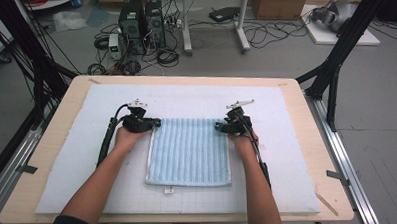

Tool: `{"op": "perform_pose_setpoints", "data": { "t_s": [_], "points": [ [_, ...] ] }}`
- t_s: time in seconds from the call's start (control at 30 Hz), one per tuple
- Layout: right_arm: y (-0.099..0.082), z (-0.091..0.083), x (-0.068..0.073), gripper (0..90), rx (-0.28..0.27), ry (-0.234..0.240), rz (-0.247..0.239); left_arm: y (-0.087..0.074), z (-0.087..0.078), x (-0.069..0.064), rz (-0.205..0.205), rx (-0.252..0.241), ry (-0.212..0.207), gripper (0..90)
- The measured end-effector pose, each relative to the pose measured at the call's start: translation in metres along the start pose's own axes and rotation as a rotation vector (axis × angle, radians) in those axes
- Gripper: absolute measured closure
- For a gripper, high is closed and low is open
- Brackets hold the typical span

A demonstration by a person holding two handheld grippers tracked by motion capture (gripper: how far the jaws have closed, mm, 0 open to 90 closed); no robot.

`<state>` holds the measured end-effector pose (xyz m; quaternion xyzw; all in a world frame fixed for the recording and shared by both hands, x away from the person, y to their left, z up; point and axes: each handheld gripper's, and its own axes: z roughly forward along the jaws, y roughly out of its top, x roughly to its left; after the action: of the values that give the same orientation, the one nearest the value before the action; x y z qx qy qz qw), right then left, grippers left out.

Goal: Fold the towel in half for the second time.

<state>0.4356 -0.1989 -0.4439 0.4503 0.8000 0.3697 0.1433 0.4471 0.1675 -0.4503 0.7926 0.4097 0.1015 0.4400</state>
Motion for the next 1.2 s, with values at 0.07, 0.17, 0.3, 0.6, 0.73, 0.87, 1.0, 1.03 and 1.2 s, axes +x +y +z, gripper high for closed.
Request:
{"op": "perform_pose_setpoints", "data": {
  "t_s": [0.07, 0.17, 0.3, 0.6, 0.73, 0.87, 1.0, 1.03, 1.2],
  "points": [
    [0.001, 0.000, 0.004, 79.0, 0.000, -0.002, -0.023, 0.000, -0.001, 0.000, -0.001, -0.005, 0.003, 84.3],
    [0.004, 0.002, 0.006, 81.8, 0.001, -0.017, -0.044, 0.000, -0.004, 0.001, -0.019, -0.062, 0.021, 85.8],
    [0.011, -0.001, 0.003, 81.9, -0.047, -0.042, -0.029, 0.008, -0.009, 0.003, -0.036, -0.146, 0.061, 86.1],
    [0.022, -0.008, 0.002, 81.7, -0.095, -0.050, -0.043, 0.014, -0.018, 0.000, -0.028, -0.168, 0.030, 86.3],
    [0.020, -0.014, 0.007, 81.8, -0.115, -0.045, -0.065, 0.017, -0.025, -0.007, 0.014, -0.155, 0.036, 86.3],
    [0.016, -0.025, 0.012, 81.8, -0.141, -0.029, -0.083, 0.016, -0.034, -0.014, 0.039, -0.185, 0.025, 86.2],
    [0.010, -0.037, 0.018, 81.7, -0.162, 0.004, -0.084, 0.002, -0.042, -0.022, 0.058, -0.196, 0.017, 86.3],
    [0.008, -0.040, 0.019, 81.7, -0.165, 0.013, -0.083, -0.002, -0.043, -0.023, 0.060, -0.203, 0.014, 86.3],
    [-0.003, -0.051, 0.026, 81.7, -0.178, 0.024, -0.097, -0.014, -0.054, -0.029, 0.062, -0.224, -0.009, 86.2]
  ]
}}
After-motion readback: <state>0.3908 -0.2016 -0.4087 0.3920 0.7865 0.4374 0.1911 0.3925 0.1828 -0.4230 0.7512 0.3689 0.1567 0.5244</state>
